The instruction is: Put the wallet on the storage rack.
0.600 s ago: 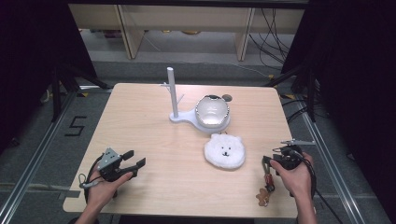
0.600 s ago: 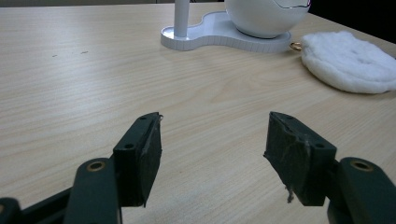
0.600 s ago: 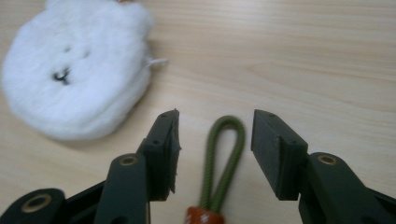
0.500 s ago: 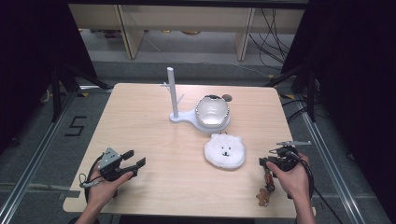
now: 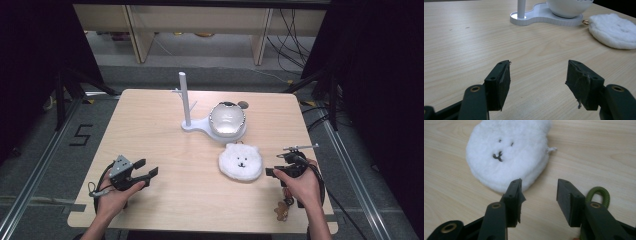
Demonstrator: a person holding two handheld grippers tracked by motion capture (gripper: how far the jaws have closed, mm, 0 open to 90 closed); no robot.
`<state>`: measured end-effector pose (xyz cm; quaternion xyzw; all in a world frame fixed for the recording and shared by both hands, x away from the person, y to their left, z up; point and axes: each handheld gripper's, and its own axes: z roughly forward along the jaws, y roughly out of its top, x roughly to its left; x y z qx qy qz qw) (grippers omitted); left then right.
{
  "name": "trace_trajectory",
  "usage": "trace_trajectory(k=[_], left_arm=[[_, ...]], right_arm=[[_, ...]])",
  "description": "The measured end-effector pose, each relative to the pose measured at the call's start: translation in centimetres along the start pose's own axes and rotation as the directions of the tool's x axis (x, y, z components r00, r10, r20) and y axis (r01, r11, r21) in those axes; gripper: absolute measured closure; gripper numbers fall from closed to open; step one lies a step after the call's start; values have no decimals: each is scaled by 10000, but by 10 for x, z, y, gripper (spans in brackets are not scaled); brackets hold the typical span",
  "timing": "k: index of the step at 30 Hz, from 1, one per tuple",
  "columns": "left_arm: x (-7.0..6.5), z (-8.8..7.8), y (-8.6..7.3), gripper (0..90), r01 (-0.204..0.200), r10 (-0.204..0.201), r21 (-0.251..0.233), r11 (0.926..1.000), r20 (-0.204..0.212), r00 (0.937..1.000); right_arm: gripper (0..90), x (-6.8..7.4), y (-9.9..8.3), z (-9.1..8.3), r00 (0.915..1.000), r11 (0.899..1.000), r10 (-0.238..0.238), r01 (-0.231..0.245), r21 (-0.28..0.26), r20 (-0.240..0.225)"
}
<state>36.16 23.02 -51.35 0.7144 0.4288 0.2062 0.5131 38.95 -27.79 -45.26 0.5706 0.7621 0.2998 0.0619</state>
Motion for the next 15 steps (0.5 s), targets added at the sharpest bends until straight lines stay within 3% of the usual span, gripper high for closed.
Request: trace_trajectory(k=[7,15], left_arm=[[-2,-2,0,352,-22,22,140,9999,-52,10000],[-3,-2,1,352,-23,23,120,9999,5,10000]], right_arm=[[548,4,16,8,9995,9984,56,-38,570,-307],[524,5,35,18,9998,9952,-9,28,980,-189]])
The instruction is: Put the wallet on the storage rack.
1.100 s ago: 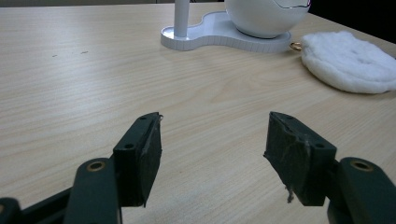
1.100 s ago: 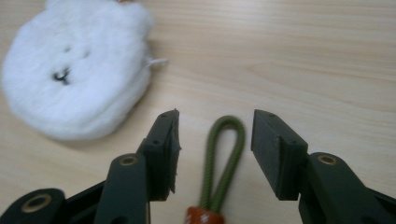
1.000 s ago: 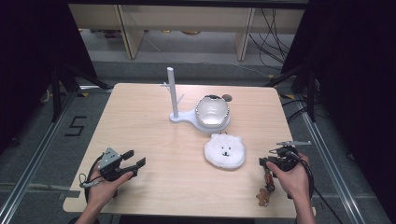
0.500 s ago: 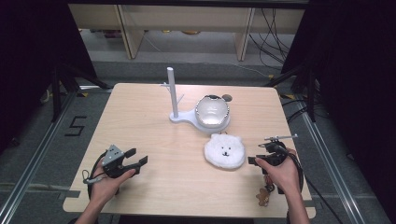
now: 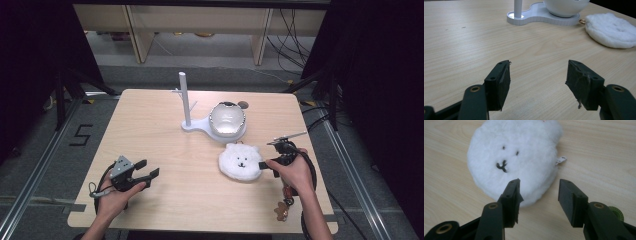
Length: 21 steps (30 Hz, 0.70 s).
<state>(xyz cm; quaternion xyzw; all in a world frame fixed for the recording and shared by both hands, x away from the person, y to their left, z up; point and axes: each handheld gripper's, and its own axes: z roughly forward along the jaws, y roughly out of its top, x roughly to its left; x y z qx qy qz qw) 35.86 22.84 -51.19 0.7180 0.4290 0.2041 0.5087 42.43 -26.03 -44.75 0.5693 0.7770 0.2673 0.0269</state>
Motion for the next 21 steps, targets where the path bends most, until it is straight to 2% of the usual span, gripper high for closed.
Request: trace_trajectory(k=[1,2,5,6,7,8,9,10,11,12,13,14,15,16,17,18,19,21], left_arm=[[0,0,0,352,4,-4,4,10000,-3,10000],[0,0,0,352,0,0,6,10000,2,10000],[0,0,0,352,-22,22,8,10000,17,10000],[0,0,0,352,-13,13,1,10000,34,10000],[-1,0,0,352,-9,9,3,10000,40,10000],[-1,1,0,352,4,-3,-37,10000,121,9999],[-1,0,0,352,2,-2,-8,10000,79,10000],[-1,0,0,352,-11,11,37,10000,53,10000],[-1,1,-1,352,-15,15,18,10000,113,9999],[-1,1,-1,352,-6,6,1,10000,165,9999],[-1,1,-1,352,-6,6,1,10000,165,9999],[-1,1,-1,352,-25,25,0,10000,164,9999],[-1,1,-1,352,-19,19,-3,10000,151,9999],[-1,0,0,352,-27,27,50,10000,77,10000],[-1,0,0,352,-27,27,50,10000,77,10000],[-1,0,0,352,-7,7,28,10000,71,10000],[-1,0,0,352,0,0,23,10000,71,10000],[-1,0,-1,352,5,-5,-20,10000,146,9999]], right_arm=[[521,1,3,0,9998,9998,136,-134,164,-121],[517,1,6,2,9999,9995,147,-145,272,-54],[508,1,13,6,9999,9994,132,-132,309,19],[501,3,21,9,9981,9968,576,-588,544,224],[499,0,25,11,9995,9984,291,-299,478,157],[493,10,28,11,9878,9834,1536,-1554,936,262],[487,2,31,15,9971,9944,652,-682,810,391],[481,-1,34,19,9991,9972,346,-361,651,247],[473,-1,36,21,9979,9946,551,-578,863,338],[471,6,38,23,9905,9844,1334,-1364,1112,342],[471,-1,40,28,9985,9944,491,-513,923,257],[468,-1,41,31,9982,9936,466,-503,1013,377],[465,0,42,33,9971,9902,665,-705,1207,364],[463,6,43,34,9887,9794,1480,-1501,1350,258],[463,6,43,34,9887,9794,1480,-1501,1350,258],[461,-4,46,40,9992,9939,296,-322,1058,258],[460,-3,47,41,9976,9899,539,-591,1291,428],[457,-4,49,45,9981,9882,488,-538,1431,385]])
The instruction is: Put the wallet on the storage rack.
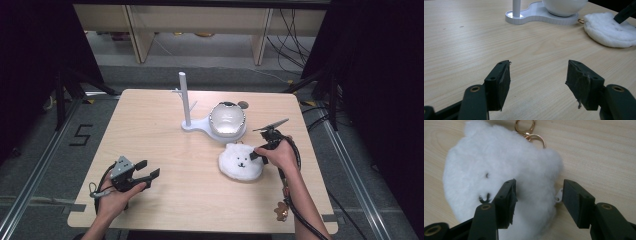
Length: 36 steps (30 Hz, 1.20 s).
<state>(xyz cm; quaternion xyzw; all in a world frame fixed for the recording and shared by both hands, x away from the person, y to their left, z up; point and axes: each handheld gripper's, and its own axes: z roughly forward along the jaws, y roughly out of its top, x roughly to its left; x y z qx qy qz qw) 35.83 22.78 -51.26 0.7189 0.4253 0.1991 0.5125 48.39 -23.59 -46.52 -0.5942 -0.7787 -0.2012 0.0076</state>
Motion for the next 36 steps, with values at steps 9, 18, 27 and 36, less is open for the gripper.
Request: trace_trajectory(k=[9,18,27,36], left_arm=[[0,0,0,352,18,-18,101,9999,-85,10000],[0,0,-1,353,44,-43,94,9999,-32,10000],[1,0,-2,353,104,-104,42,9999,-12,9999],[0,0,-3,354,109,-109,7,9999,-12,9999]], right_arm=[[451,1,4,13,9983,9981,-556,561,248,-199],[644,5,7,15,9950,9932,-997,997,606,-18],[762,11,-5,4,9966,9967,-816,816,38,98],[767,22,-28,-23,9869,9713,-1518,1590,-1769,541]])
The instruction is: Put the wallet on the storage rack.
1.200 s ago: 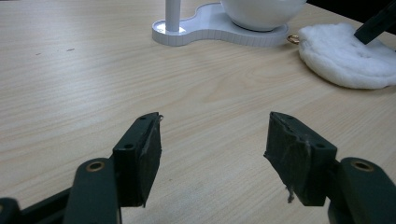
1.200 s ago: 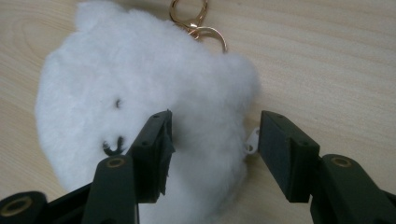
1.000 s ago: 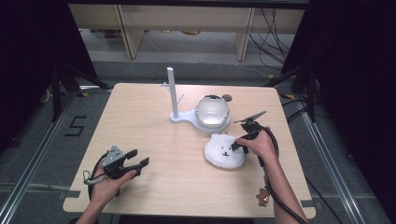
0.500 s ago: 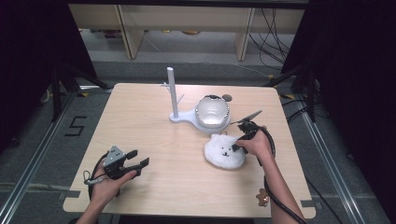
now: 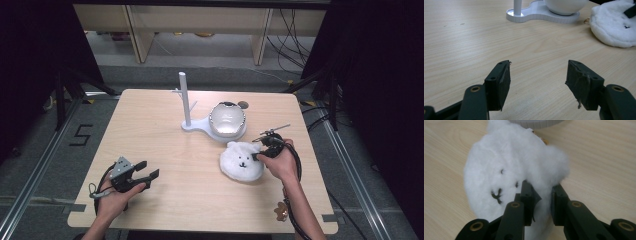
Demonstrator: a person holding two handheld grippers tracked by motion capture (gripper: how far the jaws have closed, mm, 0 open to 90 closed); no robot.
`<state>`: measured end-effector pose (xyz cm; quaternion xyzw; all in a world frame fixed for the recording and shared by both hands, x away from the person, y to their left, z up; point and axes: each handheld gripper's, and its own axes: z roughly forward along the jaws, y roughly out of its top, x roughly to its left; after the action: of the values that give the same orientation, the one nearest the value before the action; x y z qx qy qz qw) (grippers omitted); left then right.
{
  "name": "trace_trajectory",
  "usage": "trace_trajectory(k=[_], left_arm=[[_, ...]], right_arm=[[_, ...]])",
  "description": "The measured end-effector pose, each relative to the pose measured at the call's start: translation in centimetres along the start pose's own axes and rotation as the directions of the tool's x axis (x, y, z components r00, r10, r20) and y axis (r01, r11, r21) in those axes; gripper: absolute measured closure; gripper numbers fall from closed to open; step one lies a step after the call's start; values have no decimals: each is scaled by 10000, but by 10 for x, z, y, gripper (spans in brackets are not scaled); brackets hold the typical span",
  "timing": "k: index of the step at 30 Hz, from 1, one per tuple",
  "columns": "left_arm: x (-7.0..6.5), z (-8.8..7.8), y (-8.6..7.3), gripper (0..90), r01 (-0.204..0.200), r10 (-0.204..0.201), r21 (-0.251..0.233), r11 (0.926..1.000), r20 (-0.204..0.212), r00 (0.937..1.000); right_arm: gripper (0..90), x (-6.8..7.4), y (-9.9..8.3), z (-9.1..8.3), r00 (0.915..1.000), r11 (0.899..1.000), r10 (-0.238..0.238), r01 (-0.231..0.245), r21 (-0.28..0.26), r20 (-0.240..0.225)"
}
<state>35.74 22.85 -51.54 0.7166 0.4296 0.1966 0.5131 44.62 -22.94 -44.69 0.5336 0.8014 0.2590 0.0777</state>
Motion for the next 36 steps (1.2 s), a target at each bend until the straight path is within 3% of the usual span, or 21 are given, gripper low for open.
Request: trace_trajectory(k=[2,3,7,11,12,19,20,24,28,29,31,32,34,36], left_arm=[[0,0,0,354,-60,60,45,10000,-4,10000],[0,0,0,354,-59,59,45,10000,-9,10000],[0,0,-1,354,-38,38,46,10000,-29,10000],[-1,-1,-1,354,-40,41,101,9999,-79,10000],[-1,-1,-1,355,-34,35,109,9999,-73,10000],[-1,-1,-1,355,-25,25,41,10000,-42,10000],[-1,-1,-1,356,-33,33,36,10000,-102,9999],[-2,-2,-1,357,-28,29,59,10000,-168,9999],[-1,-2,-2,357,-36,38,72,10000,-183,9998],[-1,-2,-2,357,-31,32,81,10000,-176,9998],[-2,-2,-2,357,-23,23,6,10000,-121,9999],[-2,-2,-2,357,-19,18,-13,10000,-119,9999],[-2,-2,-2,357,-17,17,-21,10000,-112,9999],[-2,-3,-2,357,-32,32,-9,10000,-120,9999]], right_arm=[[767,1,-1,-4,9999,9995,-154,155,-258,36],[768,1,-3,-12,9978,9957,-658,656,-651,-4],[768,6,-4,-25,9970,9892,-771,768,-1247,21],[768,12,-3,-38,9972,9869,-680,717,-1443,302],[768,9,-2,-39,9925,9781,-1155,1207,-1693,405],[767,15,0,-50,9926,9708,-1047,1153,-2106,608],[767,13,1,-50,9884,9620,-1346,1473,-2299,701],[766,16,1,-53,9905,9646,-1173,1308,-2288,715],[766,18,2,-56,9891,9586,-1235,1397,-2480,799],[766,18,3,-56,9909,9586,-1196,1314,-2525,617],[766,20,3,-58,9895,9554,-1185,1363,-2621,827],[766,22,3,-59,9922,9580,-988,1157,-2625,765],[765,21,4,-59,9902,9529,-1134,1315,-2734,814],[765,19,5,-59,9862,9370,-1351,1586,-3113,956]])
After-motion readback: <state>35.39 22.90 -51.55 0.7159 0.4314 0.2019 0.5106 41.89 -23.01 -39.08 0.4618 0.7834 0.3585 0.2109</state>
